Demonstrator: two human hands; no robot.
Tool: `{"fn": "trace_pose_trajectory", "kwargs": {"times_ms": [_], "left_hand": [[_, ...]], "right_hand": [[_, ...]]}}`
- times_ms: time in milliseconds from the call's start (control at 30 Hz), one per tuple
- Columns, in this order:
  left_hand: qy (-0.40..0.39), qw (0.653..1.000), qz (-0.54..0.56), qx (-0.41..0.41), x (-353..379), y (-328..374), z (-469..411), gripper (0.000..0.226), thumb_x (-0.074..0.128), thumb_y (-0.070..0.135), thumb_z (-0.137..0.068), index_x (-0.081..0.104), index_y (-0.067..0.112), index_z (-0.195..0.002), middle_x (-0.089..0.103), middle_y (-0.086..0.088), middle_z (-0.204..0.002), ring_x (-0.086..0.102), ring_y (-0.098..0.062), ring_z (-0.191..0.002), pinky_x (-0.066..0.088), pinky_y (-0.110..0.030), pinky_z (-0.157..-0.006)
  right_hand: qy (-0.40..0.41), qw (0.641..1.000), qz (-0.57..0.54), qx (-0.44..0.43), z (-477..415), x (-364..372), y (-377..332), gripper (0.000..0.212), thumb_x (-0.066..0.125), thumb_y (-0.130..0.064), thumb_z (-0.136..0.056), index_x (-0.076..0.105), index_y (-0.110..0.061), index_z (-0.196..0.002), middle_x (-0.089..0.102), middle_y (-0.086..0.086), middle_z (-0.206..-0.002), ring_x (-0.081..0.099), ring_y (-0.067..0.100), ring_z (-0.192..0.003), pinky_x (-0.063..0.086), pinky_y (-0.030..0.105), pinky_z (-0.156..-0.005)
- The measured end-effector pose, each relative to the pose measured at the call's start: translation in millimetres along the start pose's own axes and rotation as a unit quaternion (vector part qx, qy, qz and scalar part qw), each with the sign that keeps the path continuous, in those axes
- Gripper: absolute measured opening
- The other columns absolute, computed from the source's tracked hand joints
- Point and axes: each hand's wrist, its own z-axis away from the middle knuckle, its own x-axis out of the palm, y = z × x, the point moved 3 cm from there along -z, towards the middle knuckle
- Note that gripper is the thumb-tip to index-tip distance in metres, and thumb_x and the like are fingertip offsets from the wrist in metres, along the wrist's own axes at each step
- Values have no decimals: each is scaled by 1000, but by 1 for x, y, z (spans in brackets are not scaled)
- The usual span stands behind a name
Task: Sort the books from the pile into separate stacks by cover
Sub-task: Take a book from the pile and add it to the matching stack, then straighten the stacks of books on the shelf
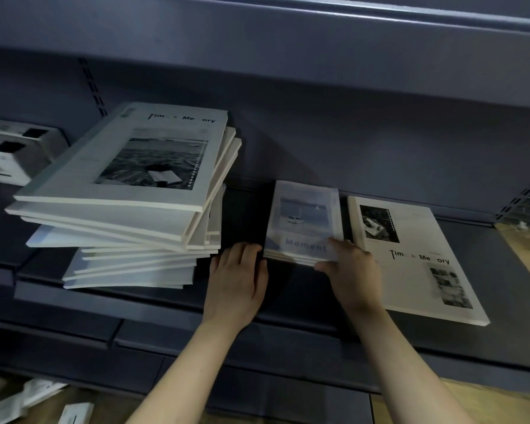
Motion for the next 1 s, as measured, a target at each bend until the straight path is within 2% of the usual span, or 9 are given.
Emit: {"fn": "trace_pose_trajectory", "kwargs": {"times_ms": [200,400,467,633,733,800,867,933,1000], "left_hand": [[3,1000,3,2,0,1,1,35,33,34,-93,55,17,-114,60,-3,-110,56,-23,-94,42,-37,-83],[17,998,51,26,-4,1,2,31,36,31,-92,57,17,-110,58,-2,-110,55,-21,-95,41,-33,-84],[22,995,95,34,-9,1,4,29,38,28,-92,57,17,-111,57,-2,-111,54,-19,-97,44,-33,-85],[-65,985,131,96,-36,21,12,35,42,27,-92,57,21,-123,59,1,-118,59,-17,-100,51,-32,-83],[-103,963,206,136,-74,47,17,32,50,25,-92,61,22,-122,64,5,-108,60,-7,-91,51,-29,-78],[-60,952,250,163,-110,62,18,25,56,20,-91,66,18,-114,65,6,-98,59,-2,-82,50,-20,-74],[34,951,260,166,-148,63,15,19,60,14,-89,70,13,-104,67,5,-91,58,-1,-75,46,-14,-70],[122,958,224,130,-180,49,6,14,60,14,-87,71,14,-96,67,6,-83,58,-4,-70,46,-17,-67],[171,969,166,70,-205,26,-6,14,59,18,-86,70,17,-95,66,8,-79,58,-6,-68,49,-25,-67]], "right_hand": [[24,1000,-15,-5,6,0,0,21,75,-22,-75,67,-18,-94,68,0,-100,66,21,-82,36,20,-59],[21,999,-46,-3,11,-3,-1,35,72,-21,-80,62,-17,-113,62,0,-117,64,22,-97,40,19,-69],[25,998,-62,-7,15,-4,-2,33,71,-15,-81,61,-13,-112,60,5,-118,64,25,-95,41,19,-68],[53,996,-72,-11,34,-6,-5,22,66,-6,-80,67,-11,-101,58,8,-111,64,27,-86,41,23,-72],[58,996,-60,-2,46,-3,-6,19,69,-6,-76,69,-11,-94,56,8,-105,59,29,-88,39,25,-71],[58,997,-43,-1,54,2,-7,19,71,-7,-74,70,-11,-92,56,8,-101,57,30,-91,38,25,-70],[55,998,-29,-2,60,6,-9,16,71,-10,-74,70,-14,-90,58,7,-98,57,31,-89,37,25,-64],[52,998,-22,-4,64,9,-13,12,70,-13,-76,69,-16,-88,60,6,-96,57,30,-91,37,26,-61],[52,998,-18,-6,66,10,-19,11,69,-12,-76,70,-17,-86,63,6,-93,56,32,-94,37,27,-61]]}}
